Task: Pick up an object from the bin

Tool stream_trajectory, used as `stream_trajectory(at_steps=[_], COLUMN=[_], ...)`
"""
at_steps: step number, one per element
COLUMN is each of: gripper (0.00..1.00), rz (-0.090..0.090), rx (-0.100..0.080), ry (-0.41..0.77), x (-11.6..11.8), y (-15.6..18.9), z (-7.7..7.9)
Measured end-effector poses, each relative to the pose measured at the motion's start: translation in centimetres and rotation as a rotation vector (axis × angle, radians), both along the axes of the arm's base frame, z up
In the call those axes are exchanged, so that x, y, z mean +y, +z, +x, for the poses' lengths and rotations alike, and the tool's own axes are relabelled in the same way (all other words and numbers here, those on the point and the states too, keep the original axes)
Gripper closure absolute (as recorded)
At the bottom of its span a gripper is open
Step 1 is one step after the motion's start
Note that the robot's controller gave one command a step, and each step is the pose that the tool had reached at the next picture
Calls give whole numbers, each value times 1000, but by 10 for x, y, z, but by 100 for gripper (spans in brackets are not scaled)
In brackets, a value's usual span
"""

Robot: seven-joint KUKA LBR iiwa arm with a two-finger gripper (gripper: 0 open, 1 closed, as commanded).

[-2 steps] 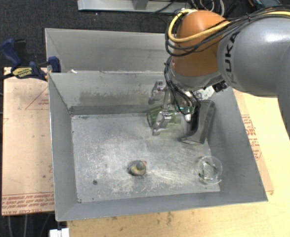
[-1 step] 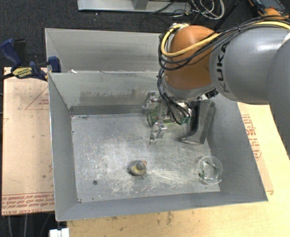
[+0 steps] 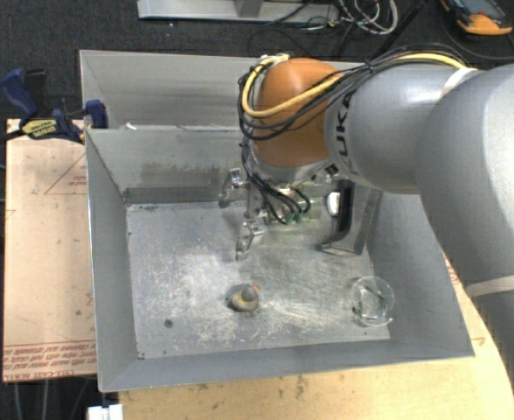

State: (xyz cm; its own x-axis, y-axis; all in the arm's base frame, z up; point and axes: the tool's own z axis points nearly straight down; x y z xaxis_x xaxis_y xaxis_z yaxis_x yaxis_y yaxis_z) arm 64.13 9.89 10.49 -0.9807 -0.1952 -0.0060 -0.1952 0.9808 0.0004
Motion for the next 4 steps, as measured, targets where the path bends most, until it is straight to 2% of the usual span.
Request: stream_trajectory(at_steps=[1, 2, 3, 4], gripper=[0, 0, 0, 0], rz=[0, 1, -3, 0], rx=[4, 9, 4, 7], ry=[27, 54, 56, 66], x=[-4, -43, -45, -19], y=[-6, 8, 9, 16], z=[-51, -64, -86, -133])
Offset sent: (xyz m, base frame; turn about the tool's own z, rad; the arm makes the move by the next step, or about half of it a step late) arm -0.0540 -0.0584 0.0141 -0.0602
